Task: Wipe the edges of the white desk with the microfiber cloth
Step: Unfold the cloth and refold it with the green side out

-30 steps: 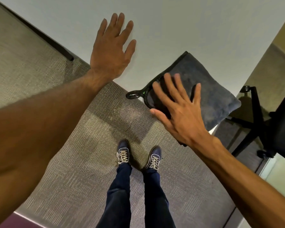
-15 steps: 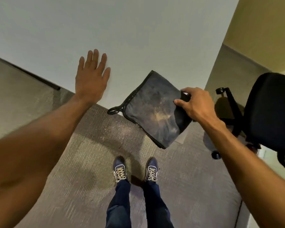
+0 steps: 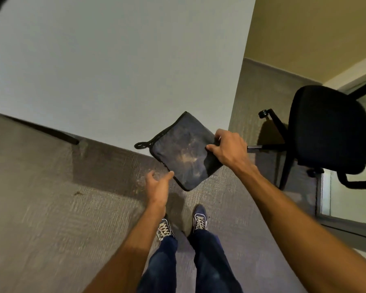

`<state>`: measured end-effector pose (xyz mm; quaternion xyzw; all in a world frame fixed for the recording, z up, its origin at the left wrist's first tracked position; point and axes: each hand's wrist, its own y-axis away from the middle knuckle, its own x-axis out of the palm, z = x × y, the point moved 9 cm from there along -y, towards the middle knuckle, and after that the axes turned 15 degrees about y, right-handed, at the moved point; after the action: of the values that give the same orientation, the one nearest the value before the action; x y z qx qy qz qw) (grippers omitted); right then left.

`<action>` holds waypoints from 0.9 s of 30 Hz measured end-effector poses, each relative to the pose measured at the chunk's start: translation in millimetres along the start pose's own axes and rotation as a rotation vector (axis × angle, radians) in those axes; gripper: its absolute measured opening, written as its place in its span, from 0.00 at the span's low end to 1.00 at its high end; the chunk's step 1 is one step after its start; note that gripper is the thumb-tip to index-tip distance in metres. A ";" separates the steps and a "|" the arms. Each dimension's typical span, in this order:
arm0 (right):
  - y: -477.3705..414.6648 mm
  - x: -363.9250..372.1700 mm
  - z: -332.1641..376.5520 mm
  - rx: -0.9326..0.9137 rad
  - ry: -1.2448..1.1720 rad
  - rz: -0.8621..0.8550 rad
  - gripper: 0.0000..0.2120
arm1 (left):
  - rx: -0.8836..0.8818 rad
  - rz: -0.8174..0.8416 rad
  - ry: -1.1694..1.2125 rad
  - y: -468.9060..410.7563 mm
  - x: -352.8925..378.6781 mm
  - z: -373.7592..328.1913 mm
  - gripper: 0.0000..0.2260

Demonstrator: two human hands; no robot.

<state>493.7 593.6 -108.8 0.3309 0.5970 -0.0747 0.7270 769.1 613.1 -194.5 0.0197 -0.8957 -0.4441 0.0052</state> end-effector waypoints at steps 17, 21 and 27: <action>-0.5 -58.9 17.0 0.016 -0.887 0.226 0.14 | -0.082 0.343 0.199 9.5 21.4 -141.7 0.03; -19.5 -80.7 24.9 -0.033 -0.965 0.387 0.14 | -0.001 0.489 0.089 22.2 38.4 -180.7 0.13; -43.6 -107.1 29.4 -0.111 -0.989 0.490 0.17 | 0.142 0.580 -0.050 27.3 54.0 -221.1 0.18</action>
<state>466.2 512.5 -25.7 0.3468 0.0931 -0.0183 0.9331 720.3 451.6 -39.3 -0.2475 -0.8927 -0.3606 0.1083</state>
